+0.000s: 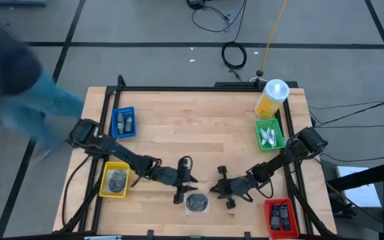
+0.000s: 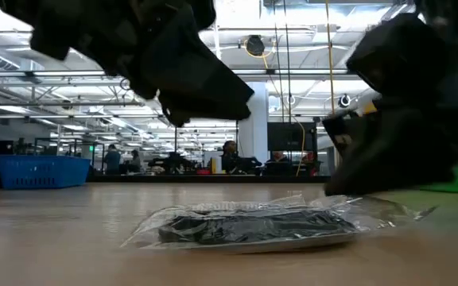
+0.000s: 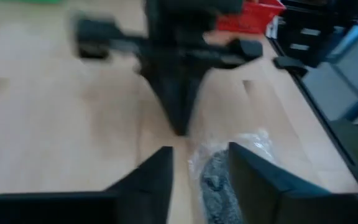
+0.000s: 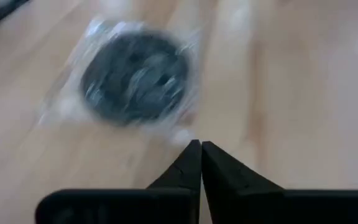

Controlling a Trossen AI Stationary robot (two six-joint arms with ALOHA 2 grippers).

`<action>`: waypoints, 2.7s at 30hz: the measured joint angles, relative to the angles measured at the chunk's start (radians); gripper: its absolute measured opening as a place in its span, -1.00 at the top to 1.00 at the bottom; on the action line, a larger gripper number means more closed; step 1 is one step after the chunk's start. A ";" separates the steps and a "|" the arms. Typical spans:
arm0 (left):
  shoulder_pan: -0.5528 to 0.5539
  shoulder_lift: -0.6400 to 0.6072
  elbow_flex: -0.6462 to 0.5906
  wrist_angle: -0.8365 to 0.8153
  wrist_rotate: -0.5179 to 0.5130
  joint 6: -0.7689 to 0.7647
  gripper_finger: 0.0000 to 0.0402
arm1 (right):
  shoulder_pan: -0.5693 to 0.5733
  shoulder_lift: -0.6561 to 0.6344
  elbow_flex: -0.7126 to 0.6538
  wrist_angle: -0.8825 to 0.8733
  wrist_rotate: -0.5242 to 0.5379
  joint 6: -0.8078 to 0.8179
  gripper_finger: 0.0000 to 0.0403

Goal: Pick & Place Travel size toiletries
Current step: Put the black hairbrush into the yellow bin

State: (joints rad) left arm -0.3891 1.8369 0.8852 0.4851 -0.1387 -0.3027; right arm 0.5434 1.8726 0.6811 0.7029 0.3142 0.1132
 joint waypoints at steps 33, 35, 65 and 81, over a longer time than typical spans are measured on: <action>0.010 0.250 0.272 -0.284 0.021 0.045 0.80 | -0.017 -0.158 -0.075 -0.124 0.048 0.024 0.98; 0.015 0.240 0.272 -0.301 -0.013 0.046 0.94 | -0.018 -0.158 -0.096 -0.124 0.047 0.087 0.98; -0.032 0.145 0.270 -0.131 -0.667 0.188 0.92 | -0.046 -0.033 -0.177 0.489 0.296 0.163 0.35; -0.035 -0.009 0.271 -0.325 -0.531 0.063 -0.20 | -0.024 -0.082 -0.198 0.366 0.285 0.071 0.79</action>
State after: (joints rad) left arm -0.4238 1.8276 1.1560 0.1604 -0.6693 -0.2398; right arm 0.5193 1.7907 0.4828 1.0687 0.5992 0.1840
